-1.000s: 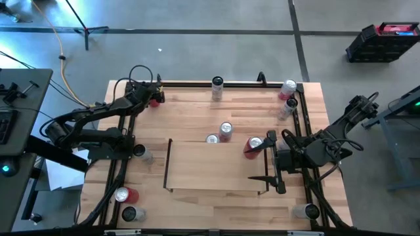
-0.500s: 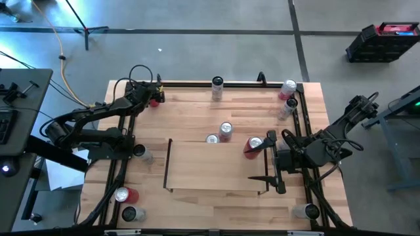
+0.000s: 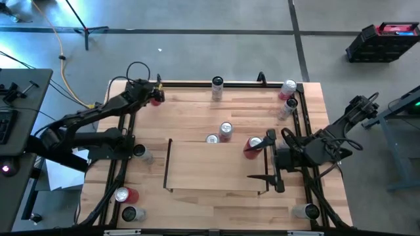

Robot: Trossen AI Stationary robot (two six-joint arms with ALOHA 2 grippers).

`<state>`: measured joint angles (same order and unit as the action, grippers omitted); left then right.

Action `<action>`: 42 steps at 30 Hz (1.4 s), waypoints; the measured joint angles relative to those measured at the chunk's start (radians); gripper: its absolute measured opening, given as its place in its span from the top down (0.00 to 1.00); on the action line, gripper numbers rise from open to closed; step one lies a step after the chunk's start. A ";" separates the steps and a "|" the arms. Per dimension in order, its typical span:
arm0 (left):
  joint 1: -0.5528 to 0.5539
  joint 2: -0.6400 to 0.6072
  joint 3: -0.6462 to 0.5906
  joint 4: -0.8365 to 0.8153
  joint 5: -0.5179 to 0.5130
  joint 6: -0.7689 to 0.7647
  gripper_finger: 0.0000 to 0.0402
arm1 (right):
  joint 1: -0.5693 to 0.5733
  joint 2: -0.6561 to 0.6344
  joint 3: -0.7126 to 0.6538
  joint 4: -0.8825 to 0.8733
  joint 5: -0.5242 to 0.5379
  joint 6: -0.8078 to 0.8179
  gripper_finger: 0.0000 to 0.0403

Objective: Place canned beverage on shelf
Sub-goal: Put the top red-black soda can on the shelf aligned with the other red-black soda cans

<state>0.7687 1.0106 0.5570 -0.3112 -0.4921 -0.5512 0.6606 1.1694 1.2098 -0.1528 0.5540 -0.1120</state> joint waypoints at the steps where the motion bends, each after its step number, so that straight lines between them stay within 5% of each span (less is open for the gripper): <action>1: -0.014 -0.021 0.020 -0.026 0.008 0.007 0.26 | -0.003 0.000 0.000 0.000 0.000 0.000 0.15; 11: -0.196 -0.179 0.280 -0.210 0.237 0.040 0.26 | -0.015 0.000 0.000 0.000 0.000 0.000 0.15; 20: -0.479 -0.178 0.472 -0.189 0.352 0.034 0.26 | -0.015 0.000 0.000 0.000 0.000 -0.001 0.15; 30: -0.863 -0.026 0.558 -0.043 0.258 0.099 0.26 | -0.015 0.000 0.000 0.000 0.000 0.000 0.15; 37: -1.001 0.121 0.704 -0.087 0.124 0.148 0.26 | -0.014 0.000 0.000 -0.001 0.000 0.012 0.15; 42: -1.102 0.240 0.806 -0.147 0.125 0.208 0.26 | -0.001 0.000 0.000 -0.002 0.000 0.018 0.15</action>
<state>-0.3331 1.2509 1.3625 -0.4579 -0.3668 -0.3436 0.6596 1.1694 1.2098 -0.1547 0.5541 -0.0937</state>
